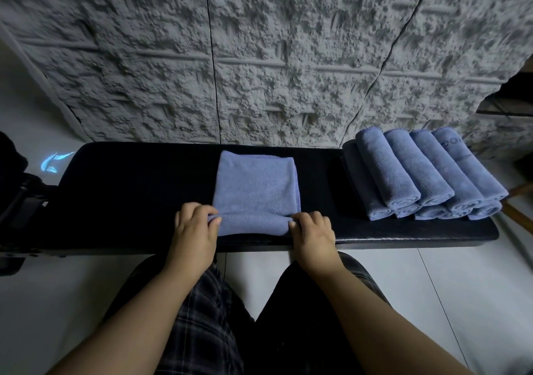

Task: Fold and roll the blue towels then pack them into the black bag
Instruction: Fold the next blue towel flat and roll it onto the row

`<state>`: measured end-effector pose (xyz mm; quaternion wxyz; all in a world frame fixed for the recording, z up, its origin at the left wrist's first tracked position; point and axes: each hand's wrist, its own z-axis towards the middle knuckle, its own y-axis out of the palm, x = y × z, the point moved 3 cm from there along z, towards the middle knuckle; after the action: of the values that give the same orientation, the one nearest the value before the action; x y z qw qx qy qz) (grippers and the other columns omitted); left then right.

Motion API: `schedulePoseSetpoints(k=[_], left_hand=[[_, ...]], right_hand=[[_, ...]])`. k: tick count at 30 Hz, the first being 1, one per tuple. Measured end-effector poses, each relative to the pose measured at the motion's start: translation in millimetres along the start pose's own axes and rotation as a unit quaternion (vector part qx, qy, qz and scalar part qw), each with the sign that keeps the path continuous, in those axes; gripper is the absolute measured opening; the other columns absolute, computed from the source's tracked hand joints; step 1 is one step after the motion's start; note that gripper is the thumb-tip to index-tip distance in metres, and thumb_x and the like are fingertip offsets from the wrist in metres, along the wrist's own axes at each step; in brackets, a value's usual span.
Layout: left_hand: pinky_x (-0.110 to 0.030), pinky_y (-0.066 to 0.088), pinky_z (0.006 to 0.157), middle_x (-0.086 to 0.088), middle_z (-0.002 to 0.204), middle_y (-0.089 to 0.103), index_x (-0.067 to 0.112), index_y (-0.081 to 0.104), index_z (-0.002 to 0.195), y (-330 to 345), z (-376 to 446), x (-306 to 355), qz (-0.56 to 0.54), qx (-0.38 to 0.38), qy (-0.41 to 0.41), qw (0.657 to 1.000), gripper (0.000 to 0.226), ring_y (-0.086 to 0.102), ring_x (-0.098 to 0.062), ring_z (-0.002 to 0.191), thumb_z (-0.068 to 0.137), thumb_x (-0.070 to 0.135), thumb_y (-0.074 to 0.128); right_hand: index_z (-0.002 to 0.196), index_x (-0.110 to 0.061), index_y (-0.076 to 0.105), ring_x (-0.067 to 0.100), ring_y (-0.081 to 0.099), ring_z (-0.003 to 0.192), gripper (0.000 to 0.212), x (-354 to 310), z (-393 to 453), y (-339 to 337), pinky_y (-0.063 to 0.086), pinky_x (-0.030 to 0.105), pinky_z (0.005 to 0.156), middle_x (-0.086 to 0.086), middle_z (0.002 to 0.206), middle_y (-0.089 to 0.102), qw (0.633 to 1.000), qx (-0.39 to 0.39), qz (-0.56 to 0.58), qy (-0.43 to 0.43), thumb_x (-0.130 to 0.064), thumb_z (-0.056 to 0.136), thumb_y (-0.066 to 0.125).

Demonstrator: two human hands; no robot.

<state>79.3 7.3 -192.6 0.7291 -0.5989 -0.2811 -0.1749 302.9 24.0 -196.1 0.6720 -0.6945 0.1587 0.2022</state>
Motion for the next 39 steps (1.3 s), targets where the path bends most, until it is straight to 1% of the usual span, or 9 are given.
schedulePoseSetpoints(k=[3, 7, 11, 14, 17, 20, 23, 31, 39], left_hand=[[-0.029, 0.036, 0.077, -0.004, 0.105, 0.047, 0.01, 0.058, 0.088, -5, 1, 5, 0.003, 0.015, 0.069, 0.998, 0.018, 0.037, -0.016, 0.094, 0.08, -0.006, 0.06], [-0.035, 0.047, 0.072, -0.001, 0.097, 0.054, 0.013, 0.063, 0.082, -2, -5, 9, 0.028, -0.01, 0.145, 0.989, 0.035, 0.038, -0.014, 0.093, 0.07, -0.019, 0.054], [-0.036, 0.039, 0.084, 0.005, 0.106, 0.055, 0.019, 0.065, 0.094, 0, -5, 6, 0.017, -0.02, 0.125, 0.992, 0.028, 0.038, -0.012, 0.103, 0.079, 0.0, 0.049], [-0.032, 0.031, 0.086, 0.015, 0.112, 0.053, 0.027, 0.062, 0.102, -2, -3, 5, 0.013, -0.03, 0.129, 0.991, 0.025, 0.039, -0.007, 0.108, 0.087, 0.031, 0.042], [-0.032, 0.03, 0.088, 0.015, 0.115, 0.053, 0.027, 0.06, 0.106, 3, 0, 1, 0.01, -0.04, 0.12, 0.992, 0.027, 0.038, -0.007, 0.111, 0.081, 0.02, 0.068], [-0.034, 0.038, 0.092, 0.013, 0.117, 0.051, 0.025, 0.058, 0.109, 7, 3, -2, -0.004, -0.051, 0.11, 0.993, 0.04, 0.042, -0.011, 0.112, 0.076, 0.008, 0.073], [-0.032, 0.038, 0.095, 0.013, 0.117, 0.05, 0.021, 0.059, 0.11, 9, 6, -3, -0.024, -0.048, 0.105, 0.993, 0.041, 0.043, -0.013, 0.111, 0.077, 0.0, 0.07], [-0.022, 0.027, 0.096, 0.0, 0.119, 0.054, 0.012, 0.057, 0.122, 4, 7, -7, -0.043, -0.055, 0.053, 0.996, 0.033, 0.03, -0.005, 0.107, 0.089, 0.011, 0.059], [-0.027, 0.034, 0.09, 0.011, 0.107, 0.046, 0.015, 0.053, 0.122, -3, 1, -4, -0.063, -0.101, 0.006, 0.993, 0.029, 0.037, -0.01, 0.103, 0.094, 0.023, 0.049]], right_hand=[[0.109, -0.016, 0.061, 0.024, 0.041, 0.098, 0.063, 0, 0, 2, 0.03, 0.033, 0.078, 0.005, 0.11, 0.05, 0.998, 0.052, -0.017, -0.013, -0.053, 0.084, 0.017], [0.102, -0.021, 0.056, 0.015, 0.037, 0.089, 0.019, -6, -2, -3, 0.029, 0.031, 0.073, -0.001, 0.102, 0.054, 0.987, 0.134, -0.022, -0.088, -0.024, 0.088, 0.043], [0.104, -0.017, 0.059, 0.016, 0.041, 0.085, 0.034, -10, -1, 1, 0.035, 0.027, 0.069, -0.001, 0.097, 0.055, 0.979, 0.116, -0.041, -0.162, 0.0, 0.075, 0.053], [0.108, -0.012, 0.061, 0.022, 0.051, 0.089, 0.029, -10, 2, 2, 0.047, 0.033, 0.075, 0.003, 0.102, 0.058, 0.984, 0.094, -0.028, -0.149, -0.012, 0.083, 0.046], [0.112, -0.009, 0.061, 0.024, 0.055, 0.095, 0.039, -10, 3, 5, 0.048, 0.034, 0.081, 0.005, 0.107, 0.06, 0.986, 0.064, -0.038, -0.147, -0.027, 0.081, 0.044], [0.12, -0.007, 0.058, 0.025, 0.054, 0.1, 0.04, -6, 3, 9, 0.049, 0.036, 0.085, 0.007, 0.116, 0.057, 0.987, 0.053, -0.035, -0.148, -0.02, 0.084, 0.049], [0.129, -0.008, 0.054, 0.024, 0.053, 0.1, 0.041, -4, 5, 9, 0.048, 0.034, 0.086, 0.008, 0.116, 0.054, 0.988, 0.054, -0.013, -0.143, -0.008, 0.087, 0.055], [0.116, -0.017, 0.06, 0.014, 0.039, 0.092, 0.035, 0, 6, -1, 0.033, 0.032, 0.078, -0.002, 0.102, 0.06, 0.996, 0.043, 0.025, -0.077, -0.034, 0.092, 0.04], [0.116, -0.01, 0.057, 0.016, 0.039, 0.093, 0.027, 0, 3, 0, 0.033, 0.027, 0.085, 0.001, 0.102, 0.049, 0.996, 0.008, 0.078, -0.032, -0.022, 0.1, 0.039]])
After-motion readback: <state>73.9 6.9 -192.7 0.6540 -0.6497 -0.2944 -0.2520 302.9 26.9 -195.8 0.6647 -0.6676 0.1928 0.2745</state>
